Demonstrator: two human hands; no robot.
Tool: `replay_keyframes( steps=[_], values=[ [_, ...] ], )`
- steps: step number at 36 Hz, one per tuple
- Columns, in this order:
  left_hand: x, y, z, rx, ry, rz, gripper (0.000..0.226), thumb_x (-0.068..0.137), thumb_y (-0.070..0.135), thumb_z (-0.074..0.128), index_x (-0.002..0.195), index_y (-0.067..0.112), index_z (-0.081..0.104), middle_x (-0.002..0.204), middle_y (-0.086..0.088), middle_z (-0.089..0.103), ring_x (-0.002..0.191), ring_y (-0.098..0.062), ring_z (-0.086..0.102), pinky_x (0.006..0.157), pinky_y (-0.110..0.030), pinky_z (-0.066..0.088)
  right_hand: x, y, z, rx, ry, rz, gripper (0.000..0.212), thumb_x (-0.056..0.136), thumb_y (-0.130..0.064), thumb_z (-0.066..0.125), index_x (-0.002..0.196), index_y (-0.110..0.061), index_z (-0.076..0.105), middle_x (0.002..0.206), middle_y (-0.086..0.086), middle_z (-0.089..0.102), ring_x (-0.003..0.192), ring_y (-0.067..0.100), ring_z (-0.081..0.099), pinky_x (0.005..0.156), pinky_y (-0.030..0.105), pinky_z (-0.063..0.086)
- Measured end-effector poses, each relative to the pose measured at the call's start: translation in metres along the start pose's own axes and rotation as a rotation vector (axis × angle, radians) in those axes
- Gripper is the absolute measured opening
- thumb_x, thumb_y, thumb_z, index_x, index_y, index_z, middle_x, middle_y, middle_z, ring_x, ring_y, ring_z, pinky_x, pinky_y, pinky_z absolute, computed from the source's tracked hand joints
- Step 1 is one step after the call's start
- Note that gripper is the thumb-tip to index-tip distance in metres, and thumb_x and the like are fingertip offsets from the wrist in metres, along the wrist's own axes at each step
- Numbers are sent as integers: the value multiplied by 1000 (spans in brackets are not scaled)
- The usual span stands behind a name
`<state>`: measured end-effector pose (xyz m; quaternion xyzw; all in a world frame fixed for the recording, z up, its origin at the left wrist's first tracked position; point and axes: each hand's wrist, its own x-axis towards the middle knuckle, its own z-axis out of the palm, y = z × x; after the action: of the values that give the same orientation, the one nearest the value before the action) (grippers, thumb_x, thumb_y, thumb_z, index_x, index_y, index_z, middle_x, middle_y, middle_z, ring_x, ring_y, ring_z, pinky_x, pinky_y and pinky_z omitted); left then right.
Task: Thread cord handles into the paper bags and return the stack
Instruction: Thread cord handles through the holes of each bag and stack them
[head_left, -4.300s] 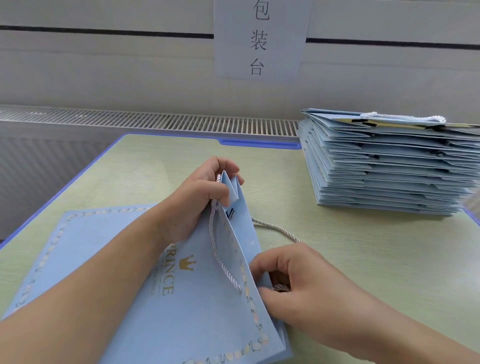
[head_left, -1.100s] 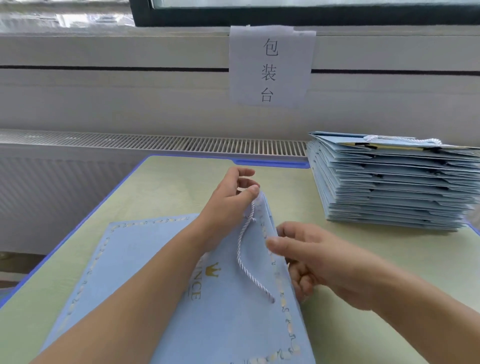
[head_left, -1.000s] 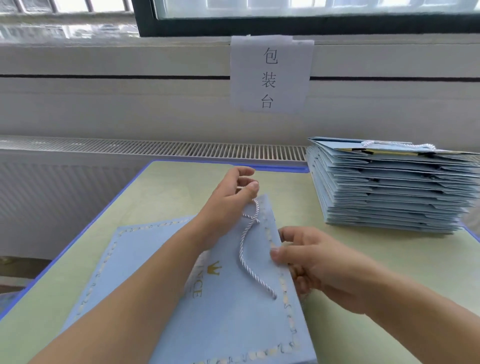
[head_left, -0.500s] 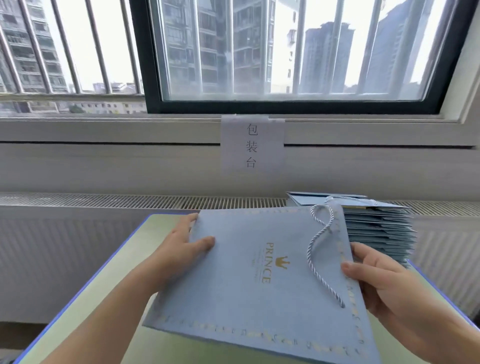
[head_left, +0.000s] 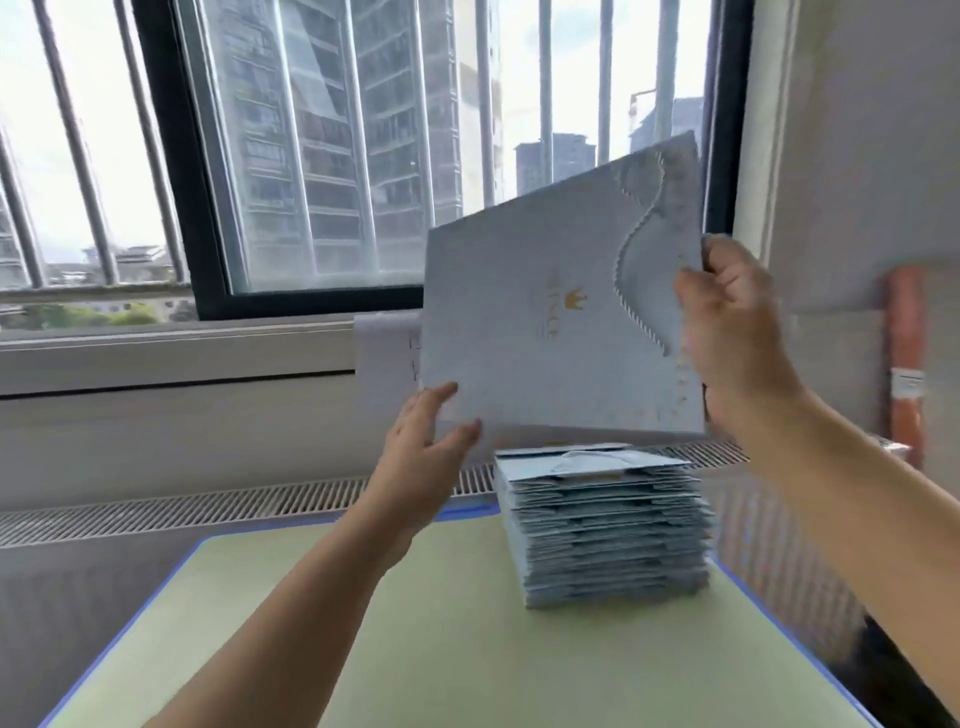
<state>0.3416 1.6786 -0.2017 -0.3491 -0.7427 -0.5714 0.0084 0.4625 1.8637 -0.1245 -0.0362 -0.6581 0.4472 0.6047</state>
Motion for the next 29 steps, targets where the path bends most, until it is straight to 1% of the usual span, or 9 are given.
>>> replay_keyframes(
  steps=[5,8,10,14,17,21,24,27,29],
  values=[
    [24,12,30,-139,-69,-39,37,101,25,46,138,18,46,142,-5,45,116,-12,43,87,-24,34,35,23,2,-363,85,-335,23,87,-8,40,95,-10,61,55,-8,33,51,9,31,52,29,28],
    [41,12,44,-235,-6,-87,31,103,26,41,132,16,47,133,-4,49,111,-14,46,76,-24,38,34,48,4,-594,-20,-406,30,92,-15,41,113,-14,63,61,-3,54,59,26,51,58,32,37],
    [54,9,51,-289,76,-116,23,104,26,38,123,17,46,126,-4,50,109,-17,48,80,-26,38,25,69,6,-757,-134,-493,30,89,-8,51,114,-16,66,72,8,68,62,30,63,57,32,42],
    [76,-3,63,-312,244,-105,26,105,23,34,124,11,47,100,-1,48,85,-13,45,74,-25,35,2,116,9,-951,-463,-626,54,64,17,70,104,-19,71,79,1,74,62,24,70,45,33,52],
    [90,-16,72,-177,206,-52,33,105,21,33,129,12,54,121,-3,55,111,-15,47,91,-23,31,-16,145,4,-979,-627,-652,60,61,19,69,105,-22,71,92,-4,75,74,17,73,52,33,58],
    [106,-33,90,119,-72,-44,40,105,31,33,127,14,61,136,-2,57,130,-19,46,110,-31,32,-31,169,-4,-937,-800,-608,45,67,1,68,103,-27,67,91,-12,72,76,14,70,53,25,54],
    [111,-39,103,360,-276,-83,48,104,44,26,132,20,57,140,-3,55,133,-23,45,113,-44,30,-36,172,-6,-961,-894,-424,39,84,-8,55,114,-32,63,97,-8,71,86,21,67,65,31,53],
    [110,-36,110,296,-371,-129,55,102,51,24,133,18,56,141,-4,53,132,-22,45,112,-39,30,-27,155,-5,-965,-1010,-102,33,94,-25,49,123,-37,58,114,-4,68,104,21,62,84,32,49],
    [107,-34,110,179,-467,-194,55,104,48,22,132,17,58,136,-7,56,124,-21,49,101,-30,34,-16,136,-4,-919,-1075,71,33,91,-31,56,123,-35,60,116,-5,66,105,17,60,89,30,47]
  ],
)
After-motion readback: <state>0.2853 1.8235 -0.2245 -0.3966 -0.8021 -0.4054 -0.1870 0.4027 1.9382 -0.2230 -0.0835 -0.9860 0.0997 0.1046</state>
